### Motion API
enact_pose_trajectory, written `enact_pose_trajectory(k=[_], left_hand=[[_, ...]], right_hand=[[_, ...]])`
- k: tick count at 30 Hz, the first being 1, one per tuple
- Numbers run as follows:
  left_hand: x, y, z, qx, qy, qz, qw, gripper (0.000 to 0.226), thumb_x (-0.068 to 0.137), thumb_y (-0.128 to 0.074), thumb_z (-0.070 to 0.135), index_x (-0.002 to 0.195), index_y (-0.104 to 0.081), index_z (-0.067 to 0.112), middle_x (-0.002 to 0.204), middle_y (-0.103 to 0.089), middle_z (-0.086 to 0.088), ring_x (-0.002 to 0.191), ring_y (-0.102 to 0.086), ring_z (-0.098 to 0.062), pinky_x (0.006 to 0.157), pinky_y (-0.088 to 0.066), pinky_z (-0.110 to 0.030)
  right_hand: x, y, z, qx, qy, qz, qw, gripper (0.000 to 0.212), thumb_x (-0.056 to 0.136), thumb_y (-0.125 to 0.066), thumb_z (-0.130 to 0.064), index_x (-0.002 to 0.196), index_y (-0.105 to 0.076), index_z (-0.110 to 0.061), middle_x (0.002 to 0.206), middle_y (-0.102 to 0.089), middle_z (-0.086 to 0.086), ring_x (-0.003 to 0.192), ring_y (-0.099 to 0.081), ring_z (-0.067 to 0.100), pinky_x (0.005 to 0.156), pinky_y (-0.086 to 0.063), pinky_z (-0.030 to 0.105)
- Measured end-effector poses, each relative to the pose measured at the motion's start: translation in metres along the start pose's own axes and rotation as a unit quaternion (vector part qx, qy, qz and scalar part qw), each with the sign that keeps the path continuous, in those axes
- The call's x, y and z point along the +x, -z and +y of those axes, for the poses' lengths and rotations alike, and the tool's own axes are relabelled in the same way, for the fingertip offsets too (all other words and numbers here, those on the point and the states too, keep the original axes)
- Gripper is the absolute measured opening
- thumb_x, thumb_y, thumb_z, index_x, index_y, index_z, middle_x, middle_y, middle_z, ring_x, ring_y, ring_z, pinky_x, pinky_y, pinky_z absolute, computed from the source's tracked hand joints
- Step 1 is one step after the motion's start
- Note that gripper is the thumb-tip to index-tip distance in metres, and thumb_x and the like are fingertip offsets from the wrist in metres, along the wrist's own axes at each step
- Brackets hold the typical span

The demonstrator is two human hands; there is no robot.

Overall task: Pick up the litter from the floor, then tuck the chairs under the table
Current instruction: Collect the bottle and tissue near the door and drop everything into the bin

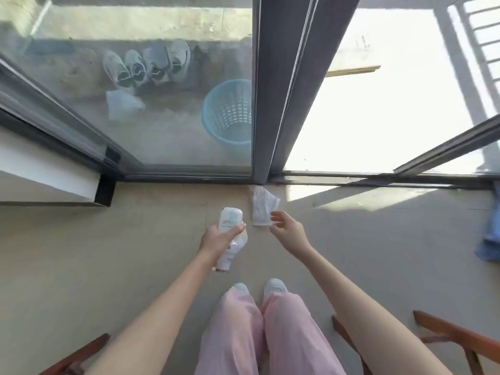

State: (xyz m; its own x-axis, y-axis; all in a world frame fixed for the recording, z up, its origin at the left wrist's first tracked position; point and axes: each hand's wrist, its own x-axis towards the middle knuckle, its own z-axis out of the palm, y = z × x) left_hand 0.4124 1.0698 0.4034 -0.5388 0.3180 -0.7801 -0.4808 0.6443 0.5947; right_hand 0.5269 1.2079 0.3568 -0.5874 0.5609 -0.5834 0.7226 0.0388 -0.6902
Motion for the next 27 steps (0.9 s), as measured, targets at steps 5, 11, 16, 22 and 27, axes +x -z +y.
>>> enact_pose_trajectory(k=[5,11,16,22,27], left_hand=[[0.148,-0.023,-0.066,-0.004,0.005,-0.02,1.0,0.02,0.078,-0.069,0.034,0.081,-0.059,0.016,0.067,-0.058,-0.001,0.053,-0.054,-0.015,0.046,-0.041,-0.02],[0.295,-0.045,-0.14,0.003,0.005,-0.012,1.0,0.03,0.078,-0.07,0.033,0.097,-0.059,0.013,0.073,-0.06,-0.002,0.055,-0.057,-0.015,0.042,-0.043,-0.018],[0.344,-0.054,-0.168,0.021,0.007,-0.036,0.999,0.031,0.077,-0.071,0.033,0.098,-0.06,0.013,0.073,-0.061,-0.003,0.056,-0.058,-0.017,0.044,-0.045,-0.02],[0.337,-0.05,-0.169,0.026,0.024,-0.041,0.999,0.031,0.078,-0.07,0.032,0.099,-0.059,0.012,0.074,-0.062,-0.004,0.054,-0.059,-0.016,0.044,-0.046,-0.019],[0.344,-0.057,-0.169,0.014,0.015,-0.044,0.999,0.028,0.079,-0.069,0.032,0.098,-0.059,0.013,0.074,-0.062,-0.004,0.056,-0.059,-0.017,0.048,-0.046,-0.022]], right_hand=[[0.139,-0.059,0.103,-0.251,0.075,-0.073,0.962,0.067,0.08,-0.063,-0.017,0.14,-0.032,-0.016,0.146,-0.037,0.01,0.13,-0.037,0.028,0.104,-0.037,0.037],[0.282,-0.114,0.19,-0.495,0.167,-0.089,0.848,0.113,0.066,-0.08,-0.039,0.146,0.0,-0.036,0.156,0.013,0.008,0.142,0.011,0.038,0.113,-0.01,0.057],[0.337,-0.127,0.218,-0.542,0.141,-0.047,0.827,0.132,0.056,-0.085,-0.044,0.143,0.014,-0.037,0.155,0.007,0.012,0.139,-0.009,0.035,0.103,-0.026,0.055],[0.332,-0.13,0.225,-0.532,0.135,-0.039,0.835,0.102,0.063,-0.082,-0.031,0.141,-0.017,-0.028,0.133,-0.038,0.011,0.125,-0.029,0.028,0.1,-0.026,0.049],[0.329,-0.123,0.234,-0.502,0.187,-0.015,0.844,0.034,0.08,-0.065,-0.023,0.112,-0.058,-0.012,0.127,-0.044,0.01,0.124,-0.03,0.029,0.101,-0.023,0.047]])
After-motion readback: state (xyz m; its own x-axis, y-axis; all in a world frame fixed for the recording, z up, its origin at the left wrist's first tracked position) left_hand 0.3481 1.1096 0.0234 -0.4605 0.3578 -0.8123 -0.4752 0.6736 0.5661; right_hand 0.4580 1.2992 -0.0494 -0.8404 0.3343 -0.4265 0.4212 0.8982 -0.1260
